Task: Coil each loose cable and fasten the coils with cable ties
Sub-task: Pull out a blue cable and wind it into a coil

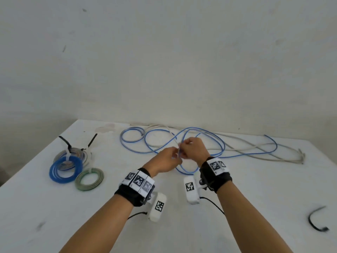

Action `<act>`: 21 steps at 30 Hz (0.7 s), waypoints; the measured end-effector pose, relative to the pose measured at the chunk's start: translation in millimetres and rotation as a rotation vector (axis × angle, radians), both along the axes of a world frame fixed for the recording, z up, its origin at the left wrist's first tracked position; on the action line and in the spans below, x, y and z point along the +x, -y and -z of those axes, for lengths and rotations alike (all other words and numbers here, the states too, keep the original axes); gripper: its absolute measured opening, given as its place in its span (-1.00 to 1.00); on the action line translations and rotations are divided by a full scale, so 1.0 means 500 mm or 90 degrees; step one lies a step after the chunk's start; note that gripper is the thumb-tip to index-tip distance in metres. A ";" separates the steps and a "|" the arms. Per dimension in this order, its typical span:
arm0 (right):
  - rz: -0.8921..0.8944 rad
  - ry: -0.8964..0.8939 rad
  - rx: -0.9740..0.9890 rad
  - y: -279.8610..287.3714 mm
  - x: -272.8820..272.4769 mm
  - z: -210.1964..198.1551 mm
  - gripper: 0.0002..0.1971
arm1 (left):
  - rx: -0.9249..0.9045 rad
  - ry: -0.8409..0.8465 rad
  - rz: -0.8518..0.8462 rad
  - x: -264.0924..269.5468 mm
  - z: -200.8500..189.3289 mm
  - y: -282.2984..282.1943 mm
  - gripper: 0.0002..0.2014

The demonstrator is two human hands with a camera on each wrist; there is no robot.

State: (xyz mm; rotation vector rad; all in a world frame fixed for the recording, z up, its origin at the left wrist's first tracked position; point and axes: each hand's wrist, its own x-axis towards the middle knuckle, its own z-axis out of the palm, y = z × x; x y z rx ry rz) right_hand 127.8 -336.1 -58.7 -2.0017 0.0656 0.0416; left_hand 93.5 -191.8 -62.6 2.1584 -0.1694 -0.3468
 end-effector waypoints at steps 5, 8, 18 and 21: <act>0.025 0.035 0.486 -0.002 -0.012 -0.083 -0.85 | -0.235 0.103 -0.098 -0.007 -0.067 -0.010 -0.92; 0.085 0.011 0.668 0.046 0.006 -0.106 -0.83 | -0.255 0.220 -0.157 0.003 -0.107 -0.052 -0.79; 0.115 0.022 0.609 0.128 -0.006 -0.091 -0.77 | -0.718 0.192 -0.180 0.027 -0.155 -0.107 -0.76; 0.120 -0.011 0.781 0.135 0.005 -0.090 -0.85 | -0.737 0.168 -0.112 0.006 -0.173 -0.109 -0.77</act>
